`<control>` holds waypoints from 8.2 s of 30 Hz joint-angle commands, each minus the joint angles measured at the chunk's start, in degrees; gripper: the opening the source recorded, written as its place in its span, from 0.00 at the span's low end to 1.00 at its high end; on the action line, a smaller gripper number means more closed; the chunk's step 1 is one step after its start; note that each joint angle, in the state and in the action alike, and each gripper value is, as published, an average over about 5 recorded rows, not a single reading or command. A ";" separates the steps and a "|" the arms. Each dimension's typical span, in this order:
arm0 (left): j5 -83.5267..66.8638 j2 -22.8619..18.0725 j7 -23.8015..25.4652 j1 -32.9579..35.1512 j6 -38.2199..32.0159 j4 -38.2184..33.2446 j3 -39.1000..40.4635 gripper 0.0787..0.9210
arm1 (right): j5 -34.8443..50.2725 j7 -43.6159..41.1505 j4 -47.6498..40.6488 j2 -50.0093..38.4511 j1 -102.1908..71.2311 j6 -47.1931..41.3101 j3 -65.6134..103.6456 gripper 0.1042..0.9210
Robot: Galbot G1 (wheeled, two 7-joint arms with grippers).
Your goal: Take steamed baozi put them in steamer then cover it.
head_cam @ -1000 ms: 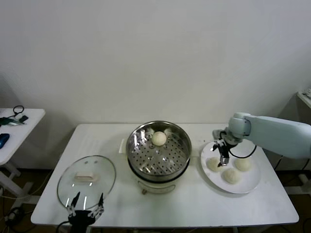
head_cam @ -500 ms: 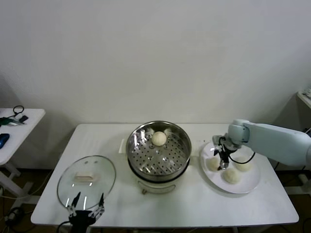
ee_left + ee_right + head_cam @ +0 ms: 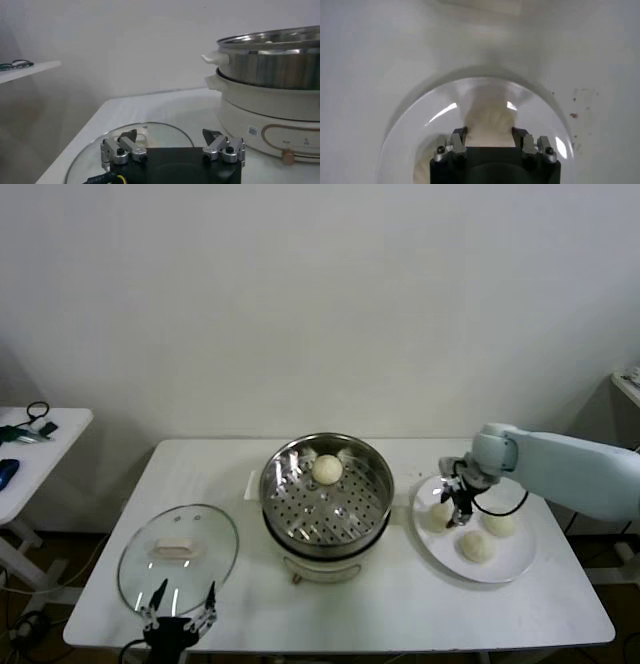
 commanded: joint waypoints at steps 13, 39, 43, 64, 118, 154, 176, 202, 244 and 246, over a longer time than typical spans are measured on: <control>0.96 0.81 0.16 0.66 0.69 -1.71 1.29 0.88 | 34.08 3.06 17.74 15.34 36.15 -7.99 -5.87 0.64; 0.96 0.65 0.04 0.08 0.55 -1.17 0.62 0.88 | 27.75 14.38 1.56 35.31 6.68 -15.40 -1.47 0.64; 0.93 0.55 -0.01 -0.04 0.54 -0.95 0.53 0.88 | 26.54 13.84 -0.57 36.36 5.43 -14.72 -2.05 0.64; 0.96 0.25 0.10 -1.11 1.11 -0.62 0.56 0.88 | 22.75 -0.10 14.42 12.07 26.47 -2.57 -9.03 0.88; 1.19 -0.24 -0.08 -0.46 0.93 -0.32 -0.29 0.88 | -9.68 0.45 2.54 -10.58 -14.06 -1.02 8.39 0.71; 3.46 -0.86 -0.26 0.30 1.42 -1.73 0.32 0.88 | -19.44 -7.41 28.02 18.62 20.44 35.34 2.45 0.68; 3.31 -1.08 -0.46 0.58 1.38 -1.57 -0.45 0.88 | -32.01 -3.31 16.61 27.75 5.64 34.57 3.09 0.68; 2.96 -1.15 -0.48 0.07 1.14 -1.72 -0.31 0.88 | 4.06 -14.09 3.83 -6.10 26.59 19.00 -13.07 0.88; 3.37 -1.72 -0.90 0.90 0.34 0.23 -1.09 0.88 | -19.53 -5.32 -17.44 -6.18 -20.71 10.09 20.76 0.88; 3.37 -1.73 -0.91 0.90 0.35 0.19 -1.09 0.88 | -19.63 -5.14 -17.71 -5.76 -21.21 10.00 21.32 0.88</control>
